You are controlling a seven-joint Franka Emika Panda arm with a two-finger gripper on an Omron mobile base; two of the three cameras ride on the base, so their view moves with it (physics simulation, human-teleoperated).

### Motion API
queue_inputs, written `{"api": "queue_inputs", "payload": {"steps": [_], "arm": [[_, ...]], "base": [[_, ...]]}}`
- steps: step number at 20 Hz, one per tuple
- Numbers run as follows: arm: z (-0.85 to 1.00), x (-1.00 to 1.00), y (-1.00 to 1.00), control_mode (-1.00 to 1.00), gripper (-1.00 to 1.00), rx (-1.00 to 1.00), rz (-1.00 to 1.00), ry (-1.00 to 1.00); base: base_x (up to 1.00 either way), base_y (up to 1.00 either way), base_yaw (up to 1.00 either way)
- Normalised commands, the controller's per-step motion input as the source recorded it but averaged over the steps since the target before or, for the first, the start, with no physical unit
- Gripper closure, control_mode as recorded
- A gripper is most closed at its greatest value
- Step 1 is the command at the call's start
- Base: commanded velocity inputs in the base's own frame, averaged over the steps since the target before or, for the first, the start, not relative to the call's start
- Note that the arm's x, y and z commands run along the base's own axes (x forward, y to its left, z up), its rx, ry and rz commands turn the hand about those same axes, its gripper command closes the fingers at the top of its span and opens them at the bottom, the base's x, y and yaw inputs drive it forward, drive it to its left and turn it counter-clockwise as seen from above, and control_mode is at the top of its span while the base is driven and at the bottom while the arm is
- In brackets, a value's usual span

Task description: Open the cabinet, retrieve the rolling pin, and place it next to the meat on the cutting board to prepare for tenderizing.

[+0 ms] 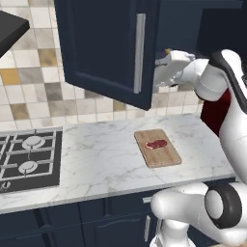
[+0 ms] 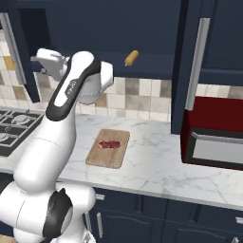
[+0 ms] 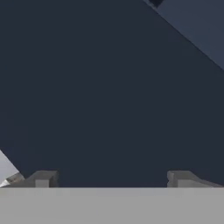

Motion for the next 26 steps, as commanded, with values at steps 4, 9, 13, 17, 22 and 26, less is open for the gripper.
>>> {"api": "queue_inputs", "payload": {"steps": [4, 9, 13, 17, 22, 26], "arm": [[-0.13, -0.7, 0.83, -1.0, -1.0, 0.0, 0.16, -0.11], [-0.1, -0.53, 0.86, -1.0, -1.0, 0.0, 0.15, -0.07], [-0.09, -0.27, 0.94, -1.0, -1.0, 0.0, 0.13, -0.05], [-0.12, -0.07, 0.89, -1.0, -1.0, 0.0, 0.11, -0.09], [-0.17, 0.0, 0.81, -1.0, -1.0, -0.01, 0.1, -0.06], [-0.03, -0.02, 0.25, -1.0, -1.0, -0.02, 0.03, -0.03]], "base": [[0.0, 0.0, 0.0], [0.0, 0.0, 0.0], [0.0, 0.0, 0.0], [0.0, 0.0, 0.0], [0.0, 0.0, 0.0], [0.0, 0.0, 0.0]]}}
